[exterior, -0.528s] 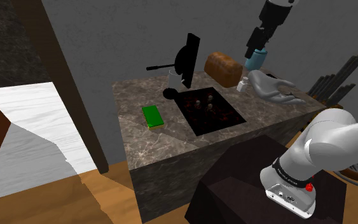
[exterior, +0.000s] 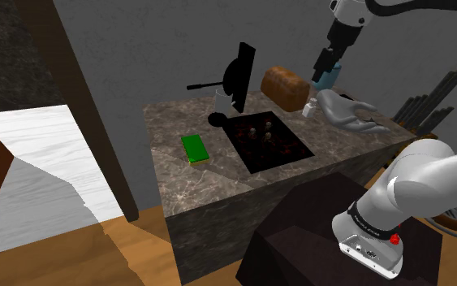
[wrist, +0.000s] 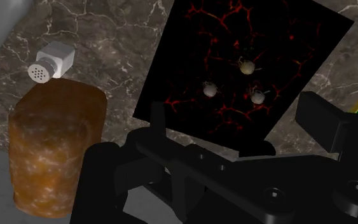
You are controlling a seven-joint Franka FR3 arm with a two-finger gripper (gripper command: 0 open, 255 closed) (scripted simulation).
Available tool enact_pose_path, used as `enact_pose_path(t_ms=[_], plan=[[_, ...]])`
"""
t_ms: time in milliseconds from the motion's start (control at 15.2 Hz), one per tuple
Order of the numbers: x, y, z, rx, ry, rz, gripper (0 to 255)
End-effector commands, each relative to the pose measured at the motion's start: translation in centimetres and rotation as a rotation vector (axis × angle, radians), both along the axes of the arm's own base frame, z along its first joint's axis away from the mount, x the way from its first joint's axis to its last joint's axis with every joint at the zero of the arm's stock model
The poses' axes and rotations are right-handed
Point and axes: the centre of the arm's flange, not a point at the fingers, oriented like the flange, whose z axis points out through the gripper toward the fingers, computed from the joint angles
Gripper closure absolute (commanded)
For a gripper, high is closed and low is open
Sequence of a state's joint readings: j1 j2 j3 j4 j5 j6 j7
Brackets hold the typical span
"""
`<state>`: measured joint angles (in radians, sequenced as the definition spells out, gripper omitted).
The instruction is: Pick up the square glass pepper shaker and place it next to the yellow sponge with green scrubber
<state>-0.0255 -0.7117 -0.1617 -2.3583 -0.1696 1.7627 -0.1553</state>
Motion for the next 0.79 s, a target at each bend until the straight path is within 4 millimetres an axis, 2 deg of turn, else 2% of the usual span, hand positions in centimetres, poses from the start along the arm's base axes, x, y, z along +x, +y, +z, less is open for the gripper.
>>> enact_pose_path(t_ms=[0,726], plan=[[0.4,-2.3,-1.4,0.002,0.002,0.004,0],[3.4,-14.1,-9.7,0.016,0.022,0.021,0]])
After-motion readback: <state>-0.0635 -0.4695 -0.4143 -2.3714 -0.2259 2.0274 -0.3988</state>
